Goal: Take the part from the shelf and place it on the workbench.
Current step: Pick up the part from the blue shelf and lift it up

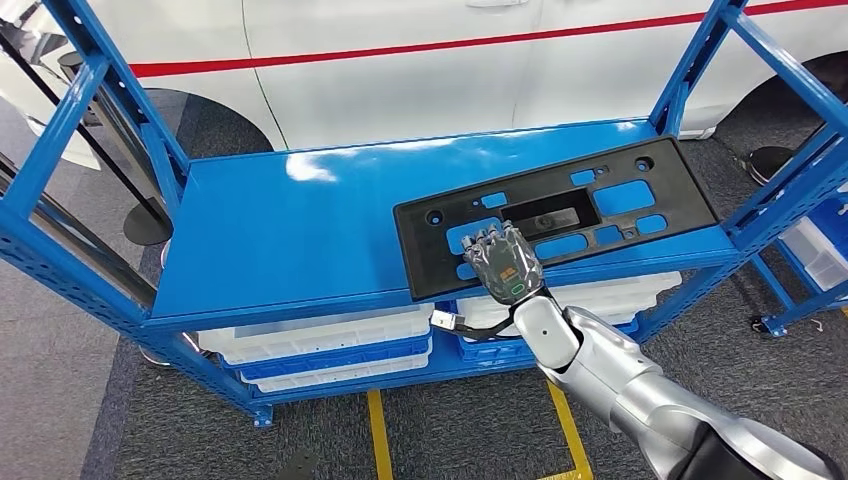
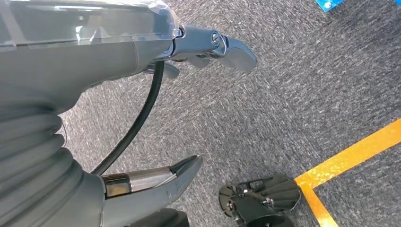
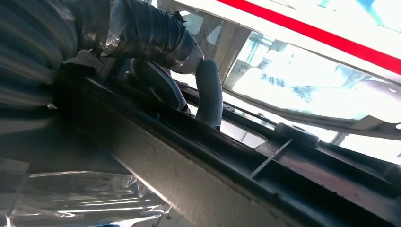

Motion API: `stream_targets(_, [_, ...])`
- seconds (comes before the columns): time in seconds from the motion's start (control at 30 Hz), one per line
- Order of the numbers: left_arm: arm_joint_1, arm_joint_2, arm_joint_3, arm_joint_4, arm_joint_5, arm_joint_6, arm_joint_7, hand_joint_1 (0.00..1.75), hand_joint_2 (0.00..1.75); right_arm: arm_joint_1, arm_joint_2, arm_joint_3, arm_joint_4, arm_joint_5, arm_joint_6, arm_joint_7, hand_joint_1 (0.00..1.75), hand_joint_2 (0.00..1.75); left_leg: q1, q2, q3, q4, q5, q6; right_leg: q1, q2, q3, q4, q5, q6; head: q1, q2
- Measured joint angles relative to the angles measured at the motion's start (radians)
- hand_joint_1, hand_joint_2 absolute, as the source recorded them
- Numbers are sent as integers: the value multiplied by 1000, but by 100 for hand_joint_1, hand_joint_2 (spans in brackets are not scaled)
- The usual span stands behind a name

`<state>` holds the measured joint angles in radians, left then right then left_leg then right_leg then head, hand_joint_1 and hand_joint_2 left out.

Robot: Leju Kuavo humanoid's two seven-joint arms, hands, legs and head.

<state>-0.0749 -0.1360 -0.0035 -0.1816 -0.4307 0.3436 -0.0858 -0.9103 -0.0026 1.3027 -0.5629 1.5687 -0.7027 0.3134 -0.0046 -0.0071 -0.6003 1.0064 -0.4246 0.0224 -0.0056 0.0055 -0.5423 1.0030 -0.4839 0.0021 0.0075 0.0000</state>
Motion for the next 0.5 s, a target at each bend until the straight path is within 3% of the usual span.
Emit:
stream_targets(0.17, [-1,-2,1,0,0,-1,0,0,175,-2,0,8,9,0,0,-1,175,175,0,0,0,1,0,0,0,0,0,-1,0,0,0,0])
stream_targets(0.4, [-2,-2,6,0,-2,-3,0,0,175,-3,0,12,21,-1,0,-17,175,175,-4,0,-1,4,-1,15,-6,1,1,-4,2,14,0,0])
stream_targets(0.43, [-2,-2,7,0,-2,-3,0,0,175,-3,0,10,23,-2,0,-23,175,175,-1,1,2,-3,4,20,-5,0,0,1,-4,17,0,0])
stream_targets(0.5, [-4,-3,8,0,-3,-3,0,0,175,-2,0,-2,26,-4,0,-36,175,175,5,4,6,-17,12,28,-4,0,-27,62,-48,21,1,0])
